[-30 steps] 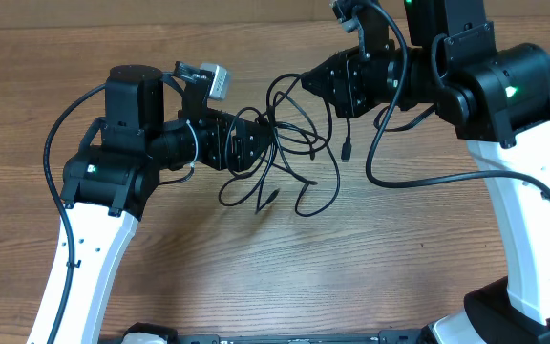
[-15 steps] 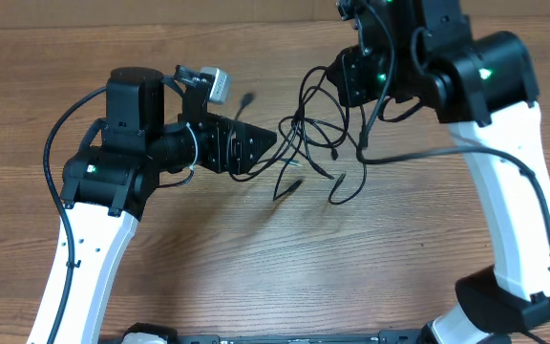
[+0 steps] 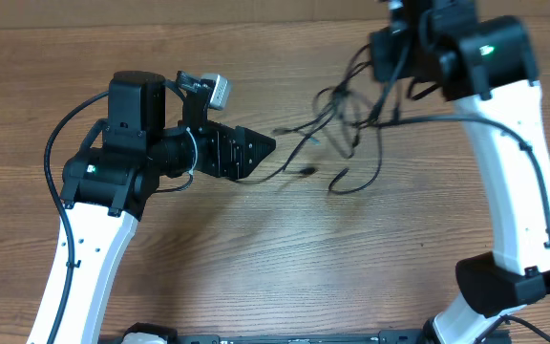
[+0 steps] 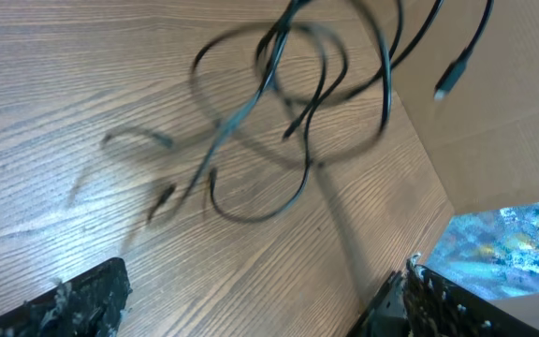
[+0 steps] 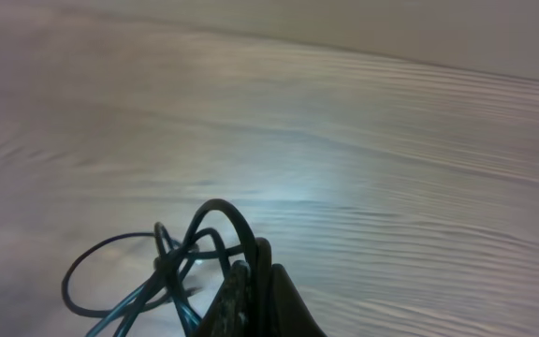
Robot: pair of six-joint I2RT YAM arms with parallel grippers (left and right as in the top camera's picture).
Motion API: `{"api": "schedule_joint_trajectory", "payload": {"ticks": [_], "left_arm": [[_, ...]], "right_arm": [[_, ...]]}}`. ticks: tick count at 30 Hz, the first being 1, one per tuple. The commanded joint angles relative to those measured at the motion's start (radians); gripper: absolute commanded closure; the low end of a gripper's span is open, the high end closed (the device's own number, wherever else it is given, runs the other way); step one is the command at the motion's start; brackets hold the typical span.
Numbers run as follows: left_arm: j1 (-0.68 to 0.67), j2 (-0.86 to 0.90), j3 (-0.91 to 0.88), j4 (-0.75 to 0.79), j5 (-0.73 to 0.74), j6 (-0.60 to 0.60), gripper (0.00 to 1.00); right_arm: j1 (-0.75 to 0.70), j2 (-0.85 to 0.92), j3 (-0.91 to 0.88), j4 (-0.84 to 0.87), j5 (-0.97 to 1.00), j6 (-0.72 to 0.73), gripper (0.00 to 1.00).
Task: Untangle cables
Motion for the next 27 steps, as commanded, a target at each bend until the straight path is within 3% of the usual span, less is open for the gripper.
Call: {"api": "schedule_joint_trajectory", "payload": {"ticks": [1,9,21,27], "left_arm": [[0.005,0.002,0.016,-0.002,0.011,0.020,0.07],[0.006,0.002,0.016,0.003,0.010,0.020,0.06],[0.004,0.003,0.016,0.004,0.010,-0.007,0.02],[0.004,0.004,0.016,0.008,0.010,-0.027,0.02]], "right_arm": [[-0.090,-0.002,0.019,0.015,0.007,0.003,0.96],[-0.163,-0.002,0.019,0.011,-0.251,-0.063,0.96],[-0.106,-0.002,0.019,-0.004,-0.613,-0.084,0.96],[-0.031,-0.002,0.019,0.005,-0.681,-0.084,0.96]]}}
